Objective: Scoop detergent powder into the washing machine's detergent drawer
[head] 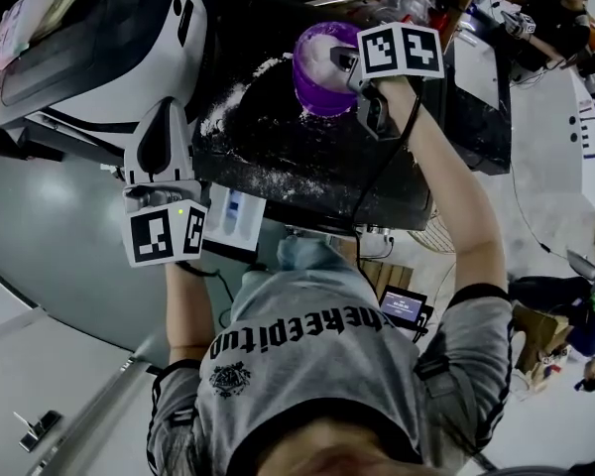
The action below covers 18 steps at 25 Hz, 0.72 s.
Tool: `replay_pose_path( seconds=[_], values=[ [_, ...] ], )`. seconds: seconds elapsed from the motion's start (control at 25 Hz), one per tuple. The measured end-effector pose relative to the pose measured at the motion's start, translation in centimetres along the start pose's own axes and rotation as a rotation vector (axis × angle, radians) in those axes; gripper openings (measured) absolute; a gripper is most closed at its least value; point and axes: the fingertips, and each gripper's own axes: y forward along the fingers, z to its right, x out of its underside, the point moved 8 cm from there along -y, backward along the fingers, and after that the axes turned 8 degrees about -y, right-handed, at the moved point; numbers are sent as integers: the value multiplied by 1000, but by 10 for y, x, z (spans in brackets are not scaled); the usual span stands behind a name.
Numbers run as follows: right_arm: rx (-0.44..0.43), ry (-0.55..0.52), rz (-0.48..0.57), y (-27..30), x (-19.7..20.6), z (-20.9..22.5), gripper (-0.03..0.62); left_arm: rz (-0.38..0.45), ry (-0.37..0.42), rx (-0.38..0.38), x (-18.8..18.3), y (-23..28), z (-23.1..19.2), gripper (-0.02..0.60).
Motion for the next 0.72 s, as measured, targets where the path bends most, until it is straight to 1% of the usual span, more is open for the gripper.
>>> replay_pose_path(
  seconds=[0.4, 0.72],
  values=[
    [-8, -18, -60, 12, -9, -1, 6, -6, -12, -29, 3, -1, -11, 3],
    [-49, 43, -49, 14, -9, -7, 6, 0, -13, -35, 2, -8, -15, 3]
  ],
)
